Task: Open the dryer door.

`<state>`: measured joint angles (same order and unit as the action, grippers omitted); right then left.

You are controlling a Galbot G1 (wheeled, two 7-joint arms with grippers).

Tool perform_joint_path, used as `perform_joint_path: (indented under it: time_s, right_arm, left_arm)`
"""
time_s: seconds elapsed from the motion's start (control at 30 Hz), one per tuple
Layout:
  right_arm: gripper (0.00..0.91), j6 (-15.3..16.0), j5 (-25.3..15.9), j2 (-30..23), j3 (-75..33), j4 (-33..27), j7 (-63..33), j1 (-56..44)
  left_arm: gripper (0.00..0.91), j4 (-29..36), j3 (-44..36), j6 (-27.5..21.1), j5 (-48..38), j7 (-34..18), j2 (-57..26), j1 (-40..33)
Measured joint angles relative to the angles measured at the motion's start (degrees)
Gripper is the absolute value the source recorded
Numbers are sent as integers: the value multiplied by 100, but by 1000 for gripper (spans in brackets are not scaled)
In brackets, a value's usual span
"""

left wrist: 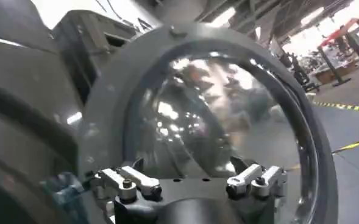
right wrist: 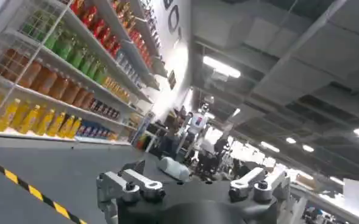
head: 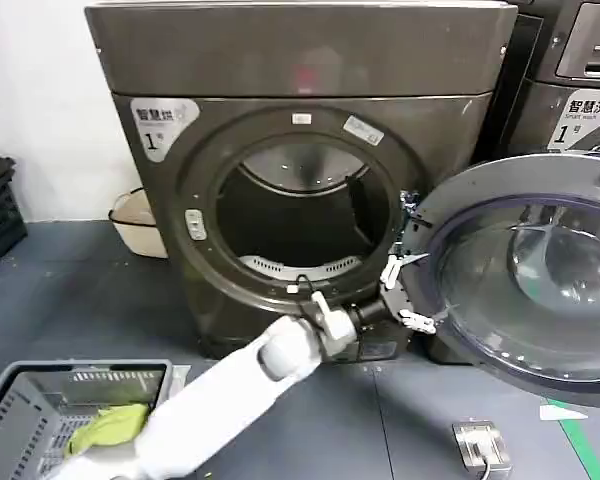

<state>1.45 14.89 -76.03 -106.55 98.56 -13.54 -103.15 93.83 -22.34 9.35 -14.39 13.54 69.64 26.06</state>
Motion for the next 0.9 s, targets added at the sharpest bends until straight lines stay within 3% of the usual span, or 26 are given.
perform_joint_path:
  time_s: [0.1,0.33,0.5,0.7,0.9]
  right_arm:
    - [907,-1,78,30,5,-34,20,17]
    - [907,-2,104,109,101,-42,59,64]
    - [907,11,105,197,209,-45,67,157]
    - [907,14,104,291,374,-72,78,268]
    - [907,21,130,415,574,-149,123,422]
  left_arm:
    - [907,388,195,-61,-51,-5,-363,170]
    - [907,1524,870,-1189,-476,-13,-1273,802]
    - [907,2404,1729,-1633,-908,-248,-2068,1485]
    - [907,3217,2767,-2229,-1631,-800,-2974,2484]
    - [907,3777,3797,-3197,-2610,-1638,-3412,3354]
